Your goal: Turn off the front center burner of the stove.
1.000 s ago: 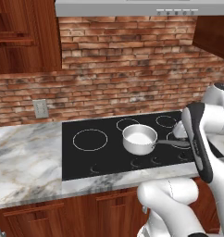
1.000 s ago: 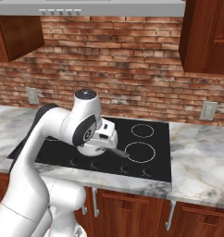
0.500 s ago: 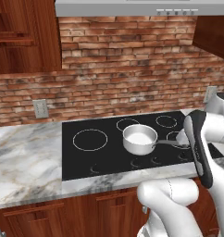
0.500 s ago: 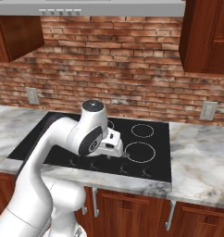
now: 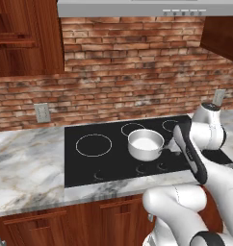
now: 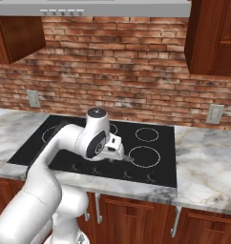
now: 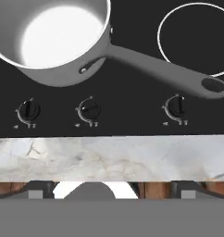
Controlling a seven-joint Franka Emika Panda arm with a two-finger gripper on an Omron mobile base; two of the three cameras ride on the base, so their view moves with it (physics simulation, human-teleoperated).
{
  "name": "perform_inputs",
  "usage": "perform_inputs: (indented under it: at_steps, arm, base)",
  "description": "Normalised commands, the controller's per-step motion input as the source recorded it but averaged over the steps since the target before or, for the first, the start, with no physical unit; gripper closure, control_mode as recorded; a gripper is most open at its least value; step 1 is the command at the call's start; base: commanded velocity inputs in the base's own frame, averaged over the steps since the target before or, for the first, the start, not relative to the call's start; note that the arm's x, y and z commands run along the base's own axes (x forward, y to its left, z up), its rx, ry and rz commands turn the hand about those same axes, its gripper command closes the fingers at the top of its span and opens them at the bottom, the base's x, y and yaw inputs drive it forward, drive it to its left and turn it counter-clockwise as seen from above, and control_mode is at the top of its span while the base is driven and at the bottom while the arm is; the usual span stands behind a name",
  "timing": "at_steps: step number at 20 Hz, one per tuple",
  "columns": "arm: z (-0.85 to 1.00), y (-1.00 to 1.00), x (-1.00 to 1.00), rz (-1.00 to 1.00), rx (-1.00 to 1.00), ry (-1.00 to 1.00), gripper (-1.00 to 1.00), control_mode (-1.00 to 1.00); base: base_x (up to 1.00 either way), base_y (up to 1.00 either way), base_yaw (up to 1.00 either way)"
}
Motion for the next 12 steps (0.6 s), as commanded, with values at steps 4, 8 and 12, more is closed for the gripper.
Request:
perform_inputs:
  at_steps: [4,8,12]
  arm:
    - [-0.58,0.54,0.75,0.0,0.0,0.07,-1.0,-1.0]
    - [-0.44,0.19,0.34,0.0,0.0,0.03,-1.0,-1.0]
    - [-0.47,0.08,0.02,0.0,0.0,0.0,-1.0,-1.0]
  base:
    - [0.0,0.0,0.0]
    - [0.0,0.0,0.0]
    - [0.0,0.0,0.0]
